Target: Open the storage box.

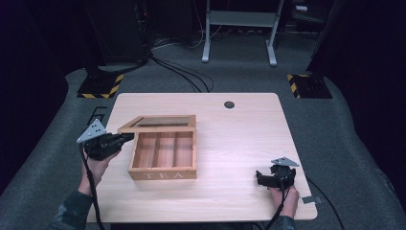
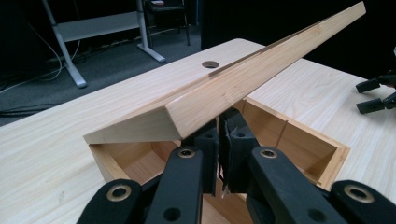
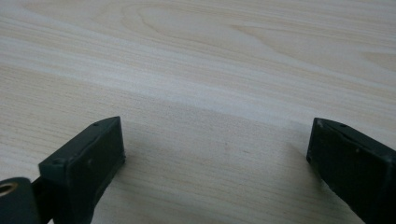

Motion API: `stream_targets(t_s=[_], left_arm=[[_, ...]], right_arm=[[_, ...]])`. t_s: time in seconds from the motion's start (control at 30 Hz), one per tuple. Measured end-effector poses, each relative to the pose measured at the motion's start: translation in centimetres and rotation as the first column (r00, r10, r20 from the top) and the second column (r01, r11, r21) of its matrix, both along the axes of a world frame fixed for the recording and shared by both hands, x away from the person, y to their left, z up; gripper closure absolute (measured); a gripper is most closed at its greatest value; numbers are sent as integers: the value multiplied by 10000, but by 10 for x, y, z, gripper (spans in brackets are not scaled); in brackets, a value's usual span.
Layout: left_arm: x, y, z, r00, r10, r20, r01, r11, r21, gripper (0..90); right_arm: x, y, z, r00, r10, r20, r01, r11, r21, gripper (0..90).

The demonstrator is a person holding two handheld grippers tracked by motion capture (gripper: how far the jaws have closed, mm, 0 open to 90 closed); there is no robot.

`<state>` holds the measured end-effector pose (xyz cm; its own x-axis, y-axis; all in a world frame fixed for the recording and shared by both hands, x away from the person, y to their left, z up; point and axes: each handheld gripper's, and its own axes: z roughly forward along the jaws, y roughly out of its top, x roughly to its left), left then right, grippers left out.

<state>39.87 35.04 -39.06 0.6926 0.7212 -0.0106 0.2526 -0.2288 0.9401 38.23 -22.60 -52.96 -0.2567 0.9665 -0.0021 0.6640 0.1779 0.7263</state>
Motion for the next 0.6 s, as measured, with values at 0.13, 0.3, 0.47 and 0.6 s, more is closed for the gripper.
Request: stream_targets(t_s=[0.13, 0.3, 0.47, 0.6], left_arm=[[-4, 0, -4, 10000, 2, -26, -2, 10000, -36, 859], [-9, 0, -9, 10000, 26, 26, -26, 10000, 13, 859], [-14, 1, -15, 10000, -5, -43, 5, 10000, 2, 860], [-18, 1, -21, 9999, 11, -110, -11, 10000, 1, 859]], right_arm=[[0, 0, 0, 10000, -12, -9, 12, 10000, 8, 35], [0, 0, 0, 10000, 7, 1, -7, 10000, -4, 35], [0, 0, 0, 10000, -6, -16, 6, 10000, 3, 36], [0, 0, 0, 10000, -27, -20, 27, 10000, 13, 35]])
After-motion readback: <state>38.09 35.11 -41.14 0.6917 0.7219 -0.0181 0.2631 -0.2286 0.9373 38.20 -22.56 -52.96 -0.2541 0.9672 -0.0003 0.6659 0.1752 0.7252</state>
